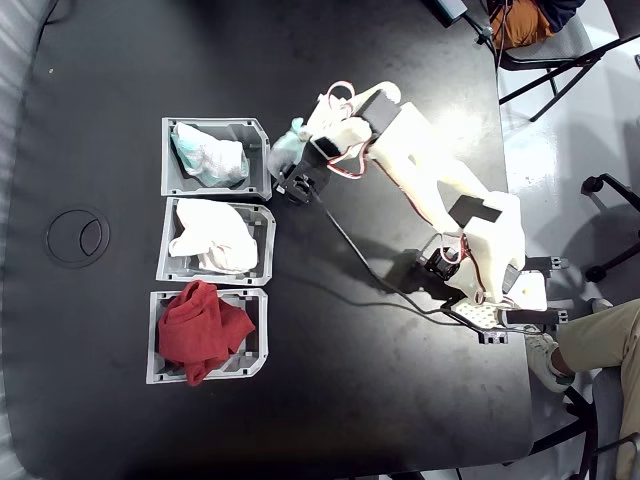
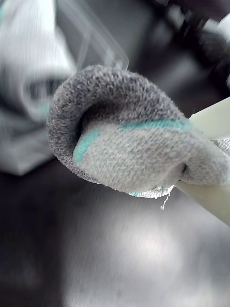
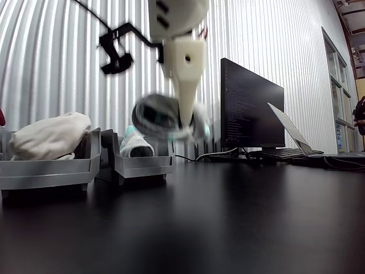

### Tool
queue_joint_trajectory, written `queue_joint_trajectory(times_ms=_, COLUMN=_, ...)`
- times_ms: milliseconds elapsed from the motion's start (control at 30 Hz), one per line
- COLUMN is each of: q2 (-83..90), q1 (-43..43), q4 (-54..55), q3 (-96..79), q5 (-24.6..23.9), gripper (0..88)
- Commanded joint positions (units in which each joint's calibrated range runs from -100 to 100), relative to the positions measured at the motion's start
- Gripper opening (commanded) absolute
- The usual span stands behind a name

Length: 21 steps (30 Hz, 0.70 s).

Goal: Put the sock in the container

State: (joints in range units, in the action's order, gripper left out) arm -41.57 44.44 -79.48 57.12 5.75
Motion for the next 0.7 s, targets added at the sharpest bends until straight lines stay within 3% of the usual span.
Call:
queue_joint_trajectory(times_ms=0, q2=5.39, q1=-0.41, q4=1.0, q3=12.04, q5=-0.17, gripper=1.4)
queue_joint_trajectory(times_ms=667, q2=-9.17, q1=-7.02, q4=24.91, q3=17.09, q5=-0.17, gripper=1.4)
